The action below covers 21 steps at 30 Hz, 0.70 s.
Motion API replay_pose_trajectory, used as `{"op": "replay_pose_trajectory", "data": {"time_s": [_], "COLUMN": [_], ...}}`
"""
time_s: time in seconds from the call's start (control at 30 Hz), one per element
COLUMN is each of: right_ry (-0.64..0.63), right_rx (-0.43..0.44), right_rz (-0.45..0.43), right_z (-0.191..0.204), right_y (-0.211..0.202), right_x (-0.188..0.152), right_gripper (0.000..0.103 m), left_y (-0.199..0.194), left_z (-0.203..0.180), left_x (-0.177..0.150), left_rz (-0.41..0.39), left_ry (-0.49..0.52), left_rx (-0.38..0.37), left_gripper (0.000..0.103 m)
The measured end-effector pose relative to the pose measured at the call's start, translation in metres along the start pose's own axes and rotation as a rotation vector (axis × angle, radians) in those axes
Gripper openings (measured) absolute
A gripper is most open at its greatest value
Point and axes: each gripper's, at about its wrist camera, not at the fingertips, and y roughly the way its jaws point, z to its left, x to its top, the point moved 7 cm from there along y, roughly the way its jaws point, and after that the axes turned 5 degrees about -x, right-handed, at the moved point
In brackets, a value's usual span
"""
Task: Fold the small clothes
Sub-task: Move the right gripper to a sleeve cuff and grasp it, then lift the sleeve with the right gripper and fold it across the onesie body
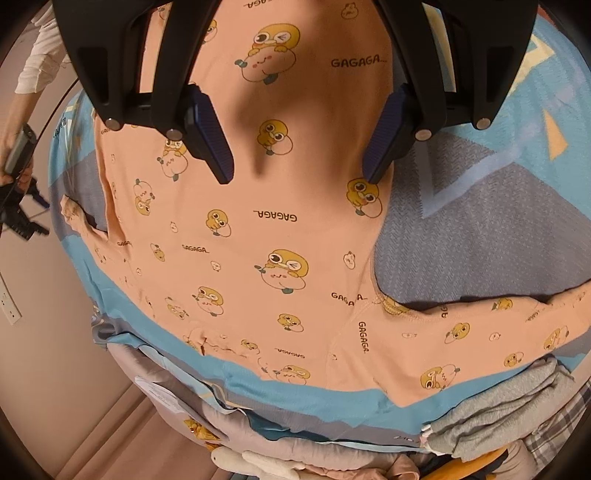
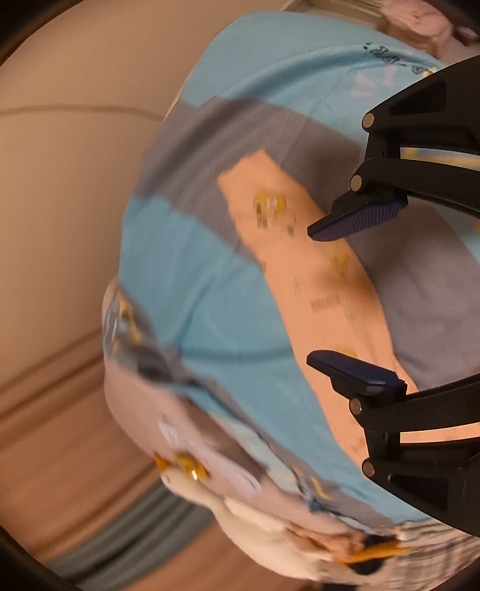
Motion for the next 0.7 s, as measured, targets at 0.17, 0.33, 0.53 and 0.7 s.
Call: {"op": "replay_pose_trajectory", "data": {"time_s": [0.17,0.33,0.53,0.7], "right_ry": [0.095,0.145,0.2,0.142], "right_rx": [-0.056,-0.055,0.068,0.064], "right_rz": [0.037,0.067,0.09,0.025], "right_z": [-0.038,-0.06,-0.06,-0.055], "right_y": [0.025,0.041,0.059,0.046], "right_x": [0.002,-0.001,0.008,0.023], "right_gripper": [0.057,0.049,0.021,0.007], "left_y": [0.005,0.009,0.012,0.011], "left_z": [0.002,0.0,-0.004,-0.007], "left_x": [0.0,0.0,0.001,0.003], "left_rz": [0.008,0.007,0.004,0.003], "left_ry": [-0.007,-0.002,-0.003,-0.001], "left_rx": [0.008,0.007,0.003,-0.004], "left_gripper": [0.072,0.072,0.072,0.072]}}
